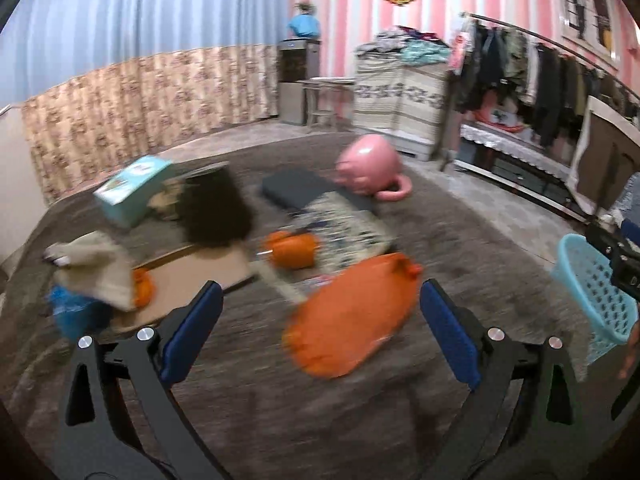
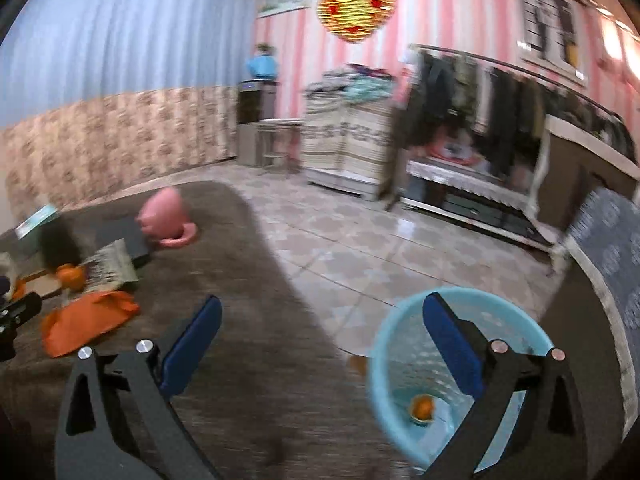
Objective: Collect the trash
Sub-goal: 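Move both grippers back over the rug toward the orange mesh bag, then grasp the orange mesh bag with the right gripper while the left gripper grasps the grey cloth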
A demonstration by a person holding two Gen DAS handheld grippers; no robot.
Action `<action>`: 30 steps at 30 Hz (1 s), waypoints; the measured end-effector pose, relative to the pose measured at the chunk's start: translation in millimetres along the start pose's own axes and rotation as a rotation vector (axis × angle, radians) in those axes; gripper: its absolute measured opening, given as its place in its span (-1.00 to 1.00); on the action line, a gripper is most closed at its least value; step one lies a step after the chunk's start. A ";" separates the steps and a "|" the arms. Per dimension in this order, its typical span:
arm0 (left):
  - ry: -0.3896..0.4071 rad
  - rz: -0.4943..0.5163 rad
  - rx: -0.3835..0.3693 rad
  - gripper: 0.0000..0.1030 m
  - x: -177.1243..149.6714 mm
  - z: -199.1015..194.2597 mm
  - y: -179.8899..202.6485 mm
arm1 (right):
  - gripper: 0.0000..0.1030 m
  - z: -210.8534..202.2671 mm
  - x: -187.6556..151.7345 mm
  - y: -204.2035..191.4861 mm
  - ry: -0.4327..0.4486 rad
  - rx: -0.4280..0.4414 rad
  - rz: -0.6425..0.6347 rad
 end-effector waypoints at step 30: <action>-0.004 -0.138 0.224 0.86 -20.7 -67.5 -150.2 | -0.69 27.6 -42.1 -194.4 -0.233 0.463 -0.226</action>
Point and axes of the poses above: each gripper's, at about its wrist camera, not at the fingertips, and z roughly the way its jaws point, y to its right, x to its top, the point moved 4 cm from there along z, roughly the way its jaws point, and after that the axes turned 14 degrees about -x, right-handed, at the moved point
